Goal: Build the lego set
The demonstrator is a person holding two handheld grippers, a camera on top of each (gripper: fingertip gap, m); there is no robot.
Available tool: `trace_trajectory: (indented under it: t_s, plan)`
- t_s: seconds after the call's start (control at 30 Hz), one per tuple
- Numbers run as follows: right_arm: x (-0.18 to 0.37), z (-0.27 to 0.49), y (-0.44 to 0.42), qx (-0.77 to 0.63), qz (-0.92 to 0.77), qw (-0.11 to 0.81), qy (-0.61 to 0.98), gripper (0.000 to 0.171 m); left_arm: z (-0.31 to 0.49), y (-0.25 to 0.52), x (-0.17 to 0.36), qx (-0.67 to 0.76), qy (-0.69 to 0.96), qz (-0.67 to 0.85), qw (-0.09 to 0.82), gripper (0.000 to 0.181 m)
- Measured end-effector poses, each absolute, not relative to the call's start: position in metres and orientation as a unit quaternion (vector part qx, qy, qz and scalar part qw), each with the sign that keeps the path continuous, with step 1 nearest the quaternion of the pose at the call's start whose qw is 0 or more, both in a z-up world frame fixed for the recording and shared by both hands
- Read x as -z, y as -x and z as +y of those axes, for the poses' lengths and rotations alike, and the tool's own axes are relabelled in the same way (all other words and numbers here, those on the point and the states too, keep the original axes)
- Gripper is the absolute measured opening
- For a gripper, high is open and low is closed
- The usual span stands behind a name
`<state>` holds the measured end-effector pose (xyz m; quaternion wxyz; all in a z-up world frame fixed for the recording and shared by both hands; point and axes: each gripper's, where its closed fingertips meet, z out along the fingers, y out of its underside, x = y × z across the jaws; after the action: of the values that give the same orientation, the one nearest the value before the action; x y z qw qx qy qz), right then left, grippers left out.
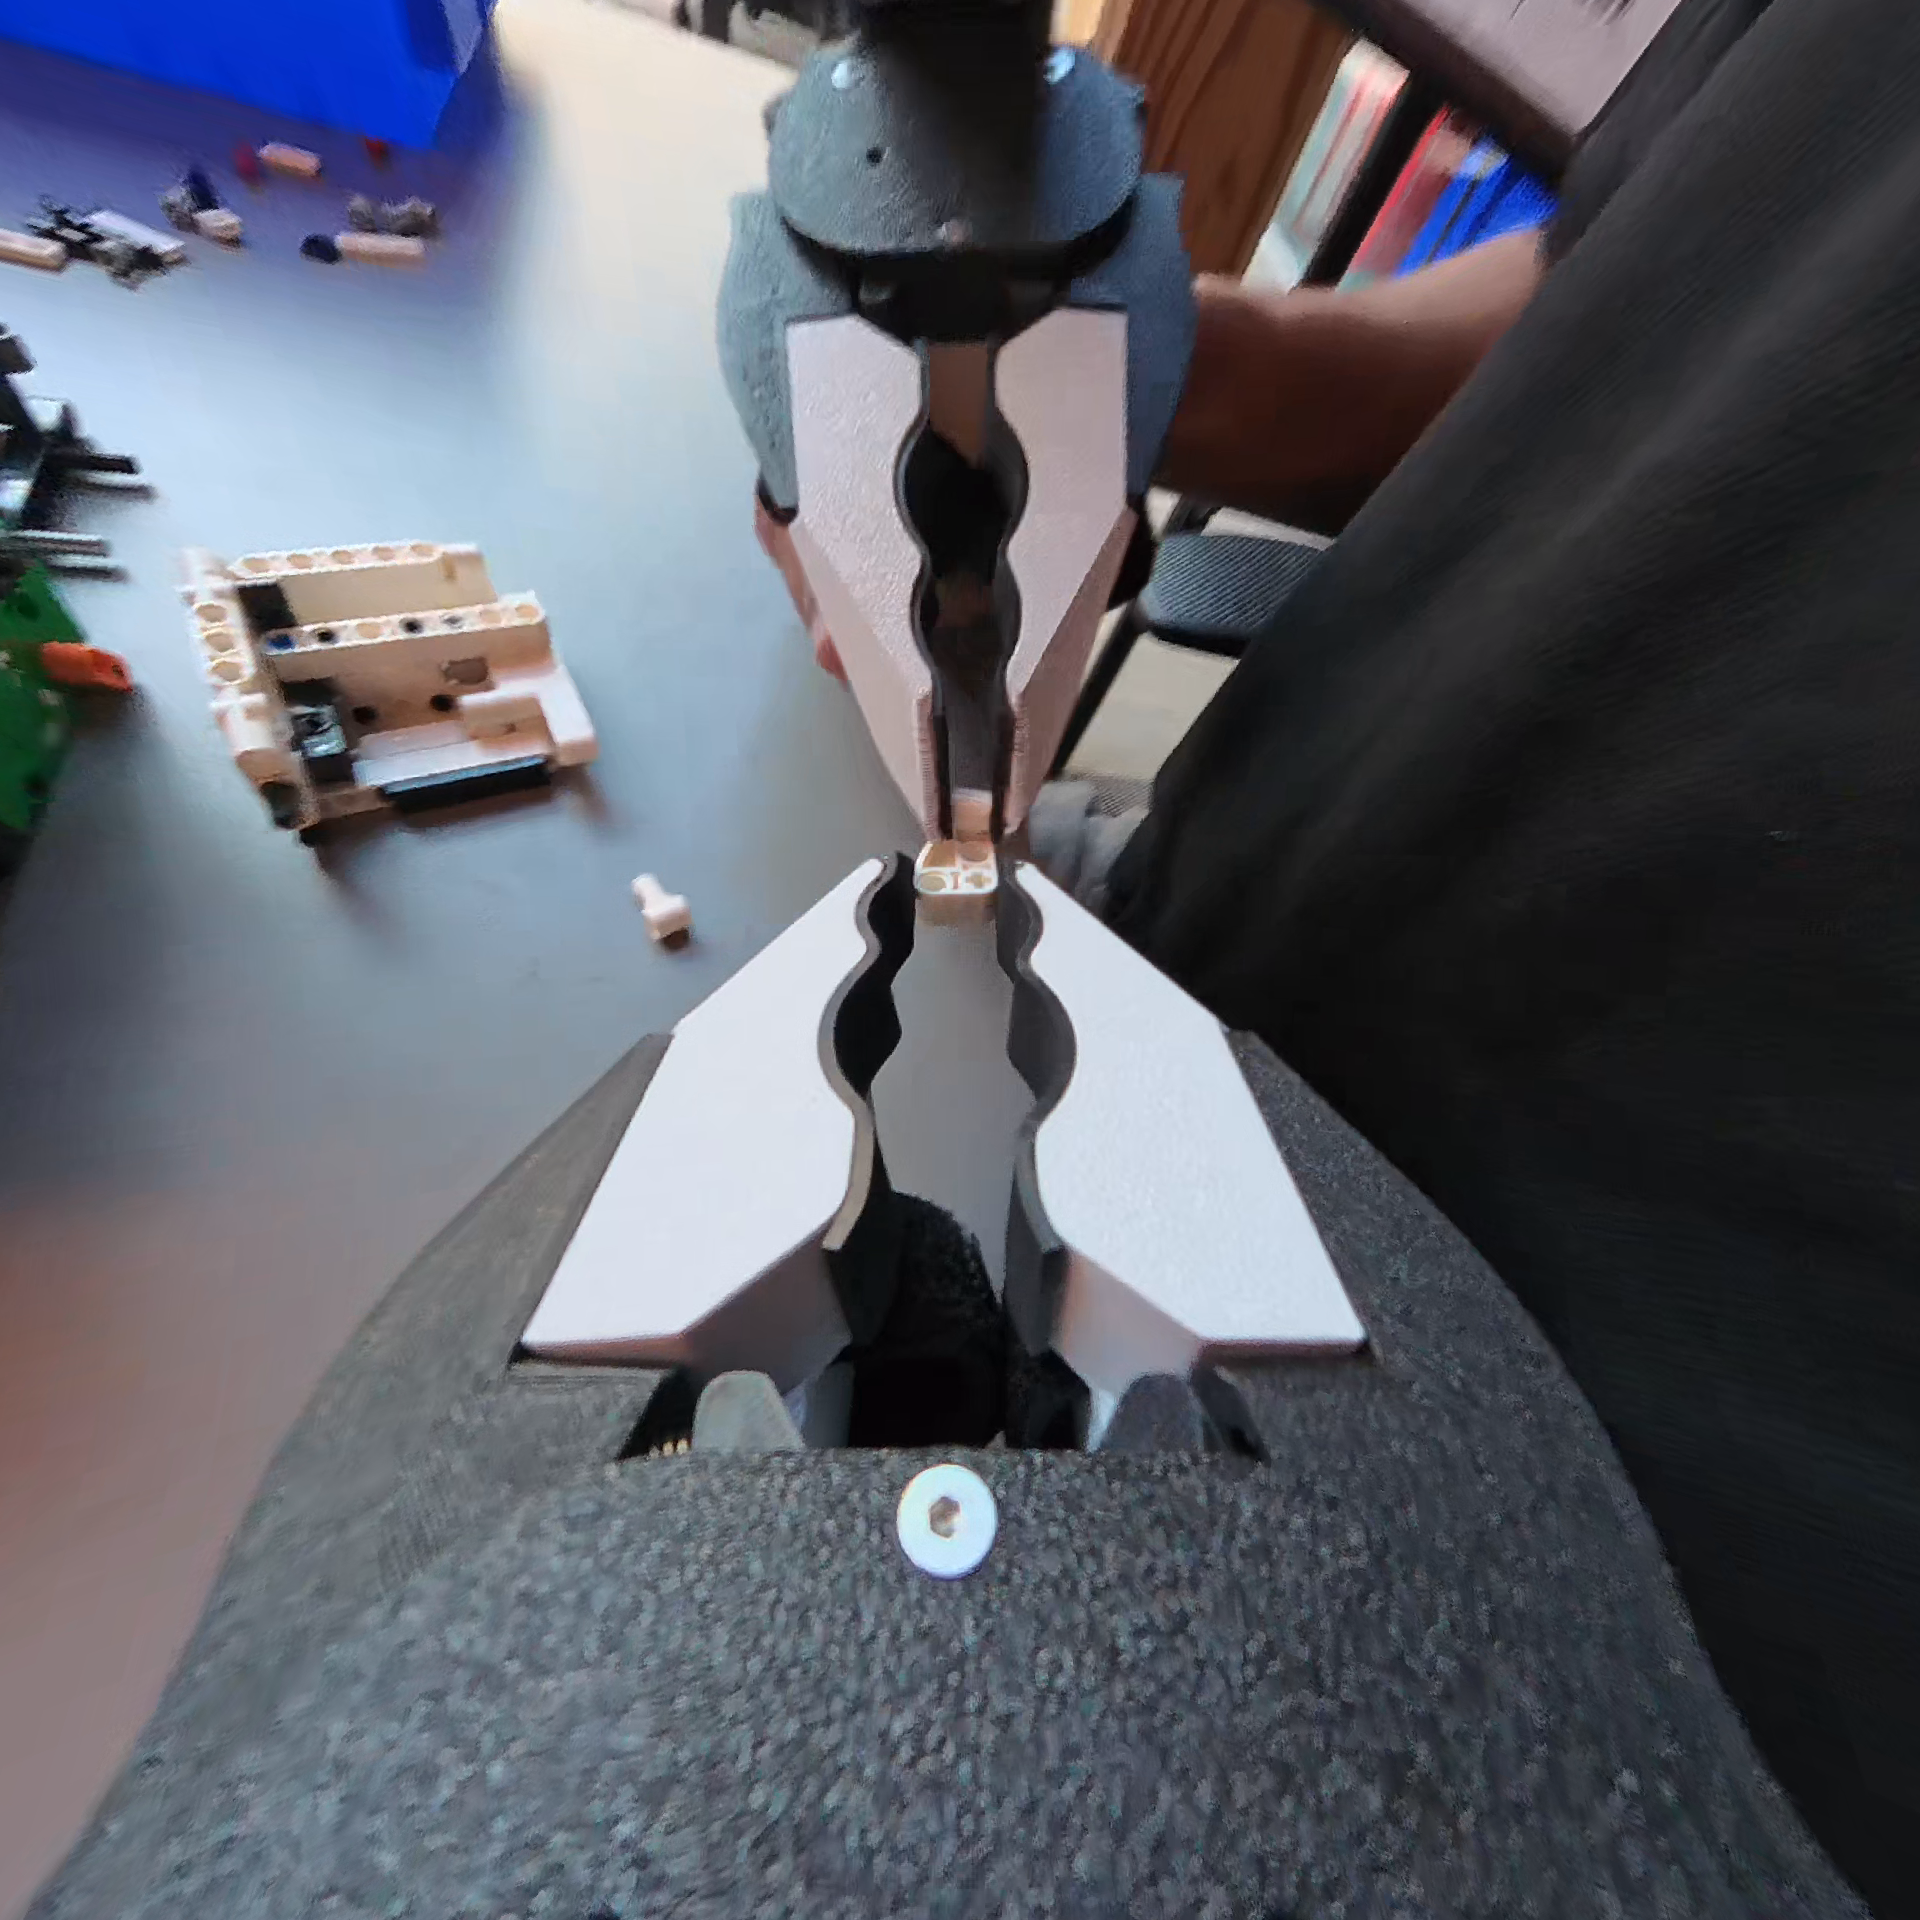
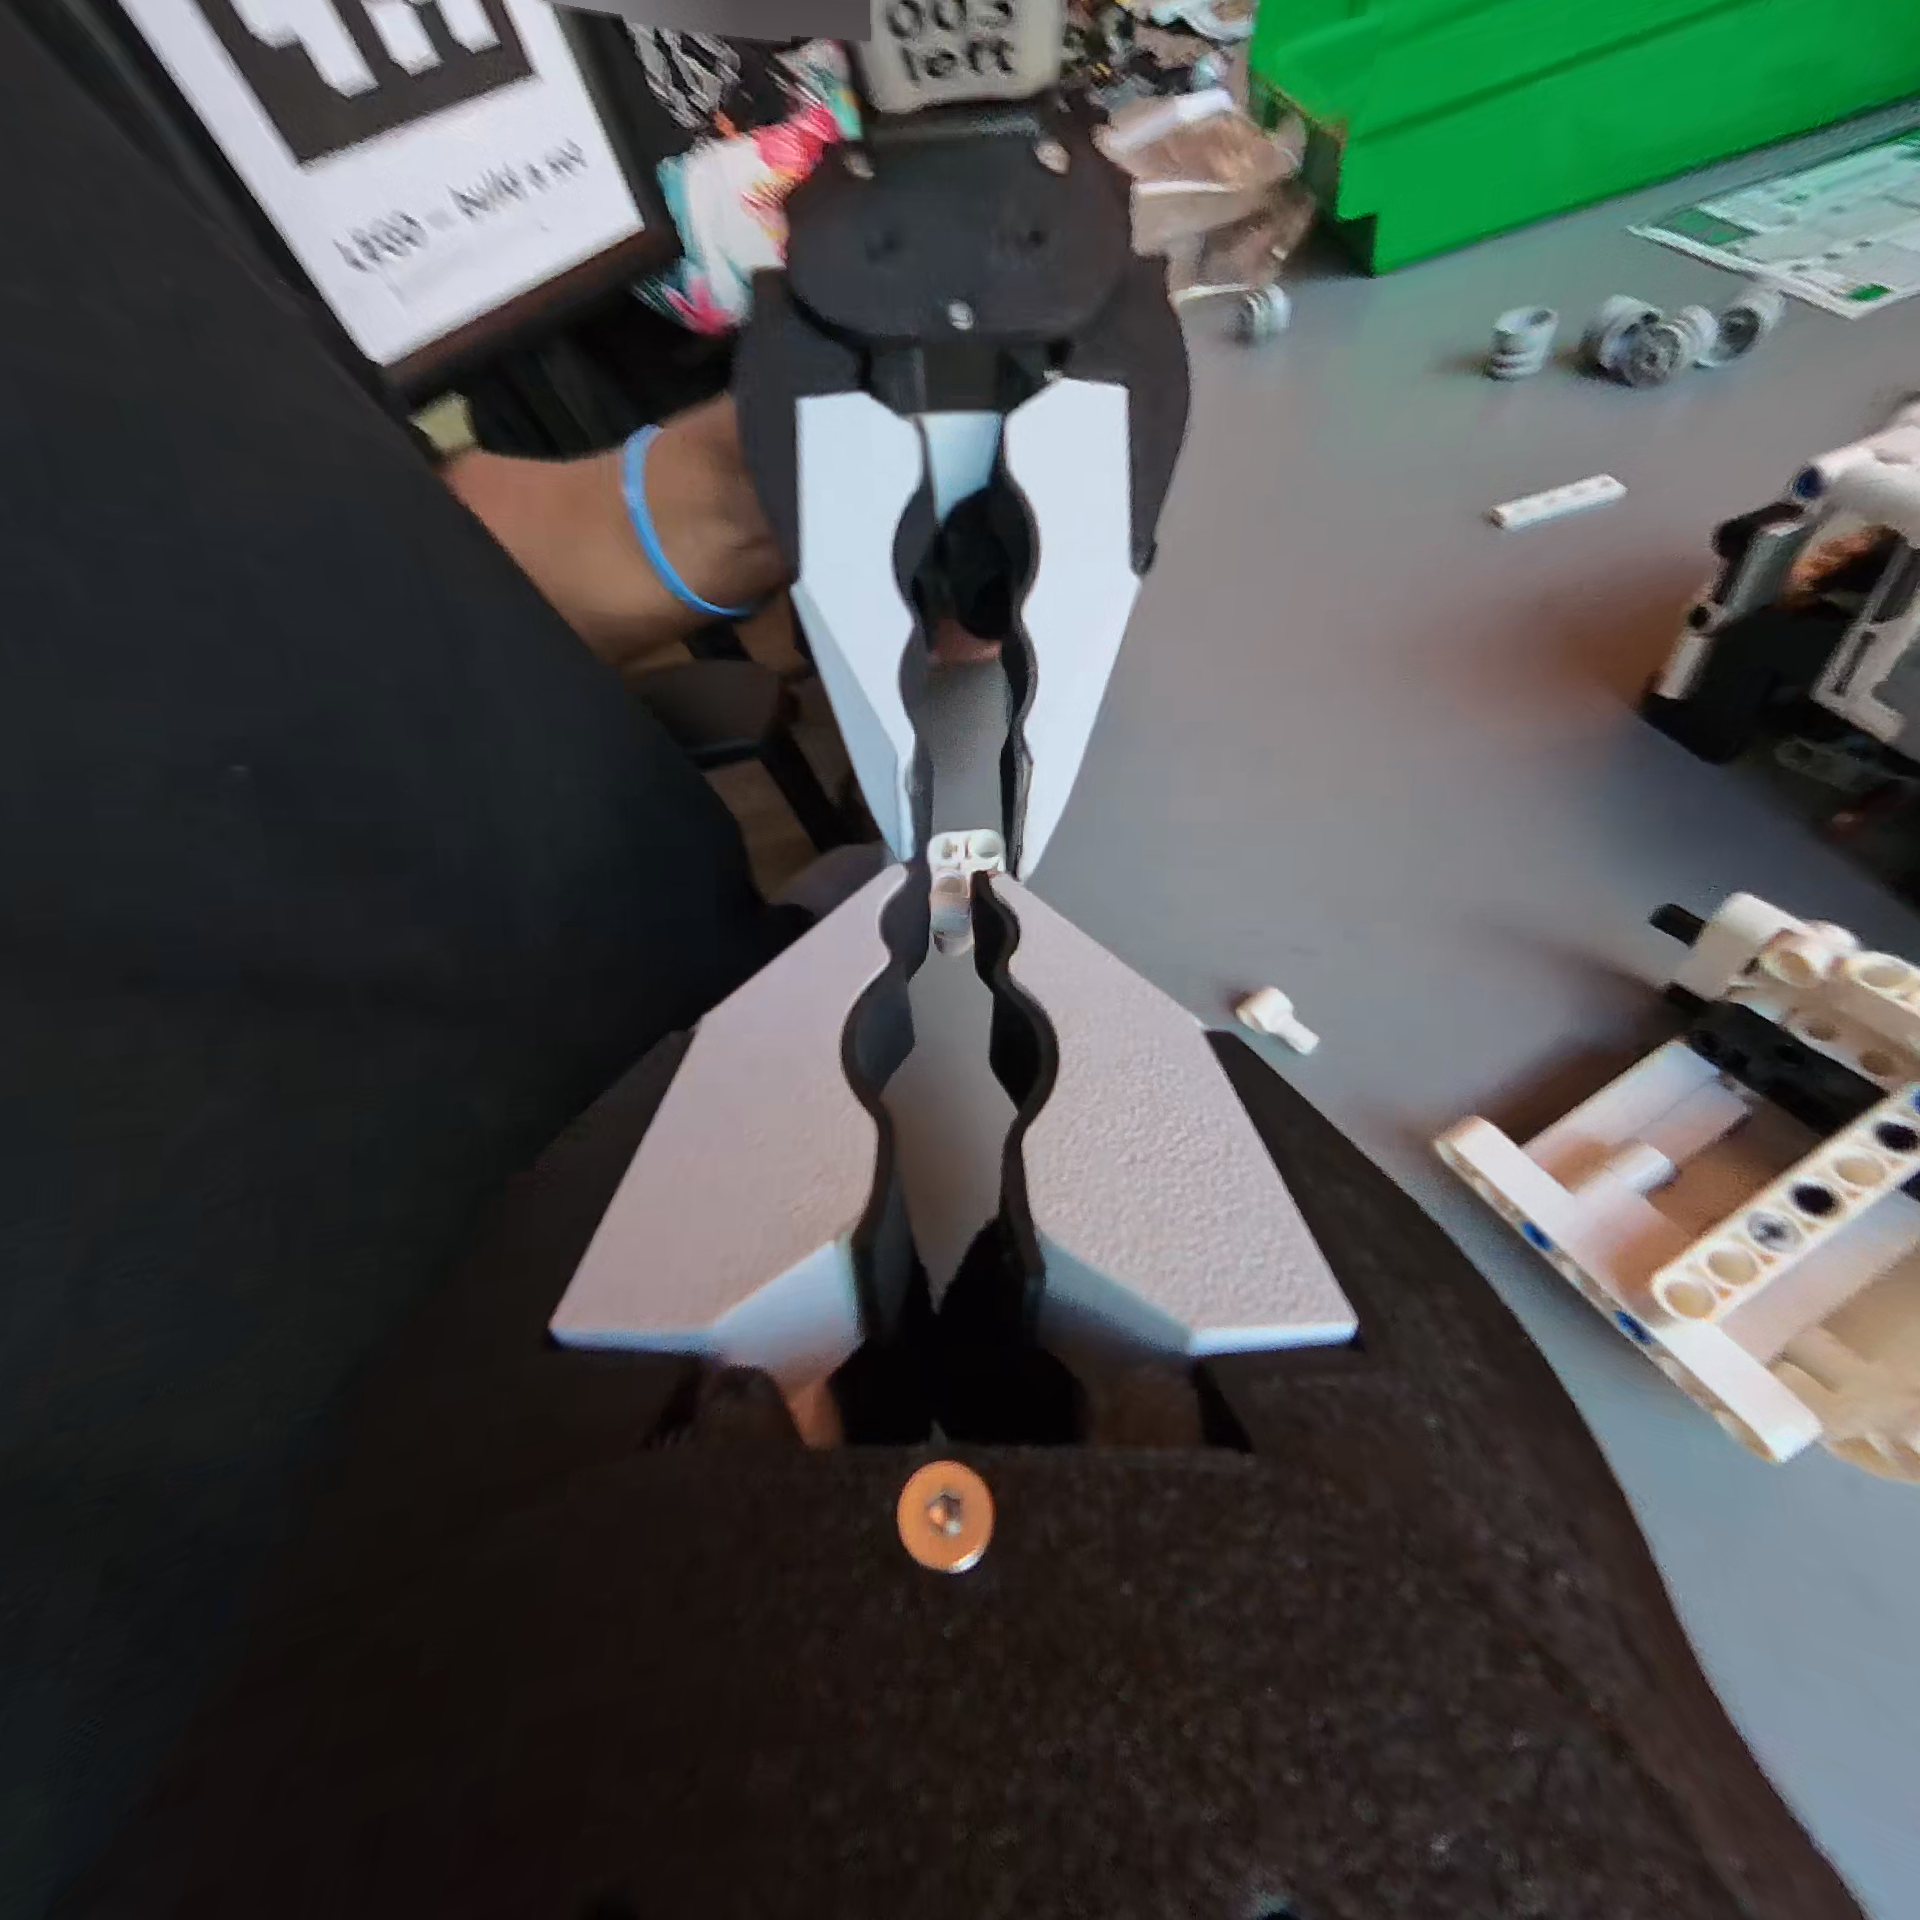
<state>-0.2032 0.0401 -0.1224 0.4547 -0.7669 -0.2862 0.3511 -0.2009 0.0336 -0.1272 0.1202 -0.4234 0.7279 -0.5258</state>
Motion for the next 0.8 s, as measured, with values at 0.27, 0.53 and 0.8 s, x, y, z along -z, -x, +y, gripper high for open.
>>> trace_trajectory:
  t_s: [0.27, 0.53, 0.8]
  plan:
    - [0.117, 0.033, 0.207, -0.396, -0.303, 0.439, 0.747, 0.007, 0.031, 0.201, 0.126, 0.542, 0.411, 0.726, 0.104, 0.015]
    - [0.129, 0.044, 0.196, -0.285, -0.287, 0.46, 0.79, 0.011, 0.046, 0.198, 0.127, 0.526, 0.435, 0.714, 0.154, 0.015]
    - [0.147, 0.045, 0.19, -0.265, -0.288, 0.427, 0.815, 0.008, 0.045, 0.193, 0.156, 0.444, 0.44, 0.766, 0.15, 0.015]
